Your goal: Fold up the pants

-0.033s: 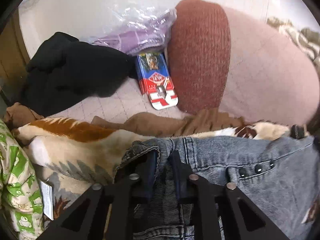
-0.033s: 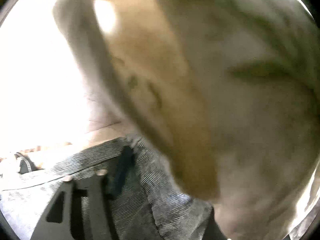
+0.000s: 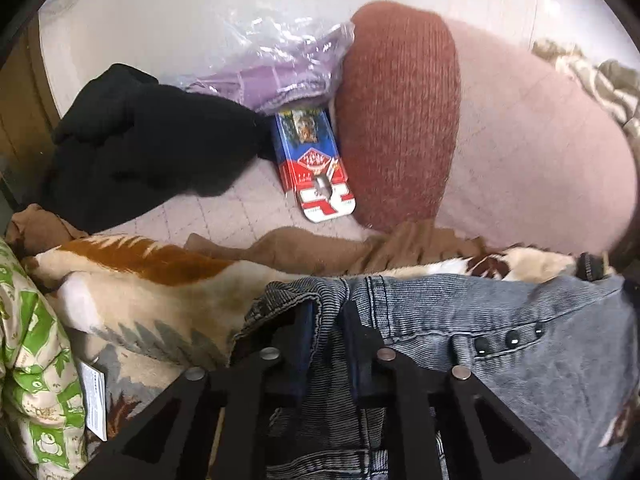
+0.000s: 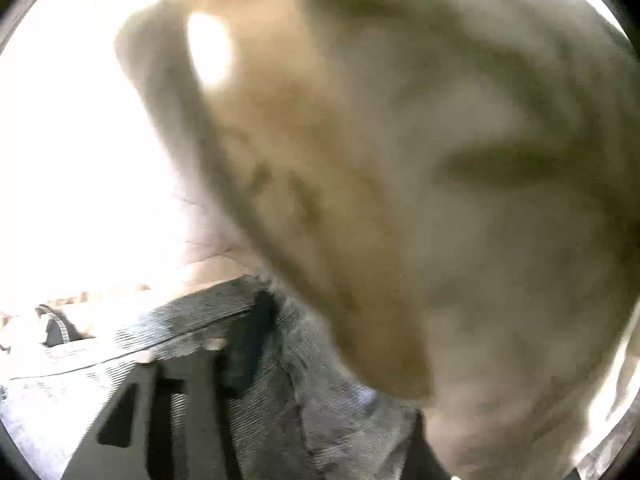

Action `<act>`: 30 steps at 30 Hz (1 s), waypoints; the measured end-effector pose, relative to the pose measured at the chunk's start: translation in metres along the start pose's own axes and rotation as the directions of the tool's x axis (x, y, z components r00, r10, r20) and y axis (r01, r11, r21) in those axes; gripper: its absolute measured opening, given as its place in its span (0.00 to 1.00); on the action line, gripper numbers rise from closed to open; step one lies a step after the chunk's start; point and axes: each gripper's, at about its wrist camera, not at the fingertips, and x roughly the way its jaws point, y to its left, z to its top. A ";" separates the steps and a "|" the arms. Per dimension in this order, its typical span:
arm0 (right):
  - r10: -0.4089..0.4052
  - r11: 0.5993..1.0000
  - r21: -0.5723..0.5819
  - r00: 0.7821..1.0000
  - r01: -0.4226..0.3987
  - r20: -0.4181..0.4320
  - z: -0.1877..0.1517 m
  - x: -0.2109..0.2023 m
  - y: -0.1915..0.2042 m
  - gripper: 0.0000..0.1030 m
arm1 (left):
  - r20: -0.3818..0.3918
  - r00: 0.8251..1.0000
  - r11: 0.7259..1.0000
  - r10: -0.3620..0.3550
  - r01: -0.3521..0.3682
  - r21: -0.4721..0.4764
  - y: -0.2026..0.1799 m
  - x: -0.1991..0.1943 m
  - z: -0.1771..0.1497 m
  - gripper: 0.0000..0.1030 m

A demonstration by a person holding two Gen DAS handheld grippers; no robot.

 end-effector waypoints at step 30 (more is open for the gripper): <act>0.414 0.908 -0.062 0.910 -0.414 -0.008 -0.181 -0.185 -0.167 0.40 | 0.246 0.942 0.973 -0.229 0.231 0.021 0.046 -0.220 -0.183 0.07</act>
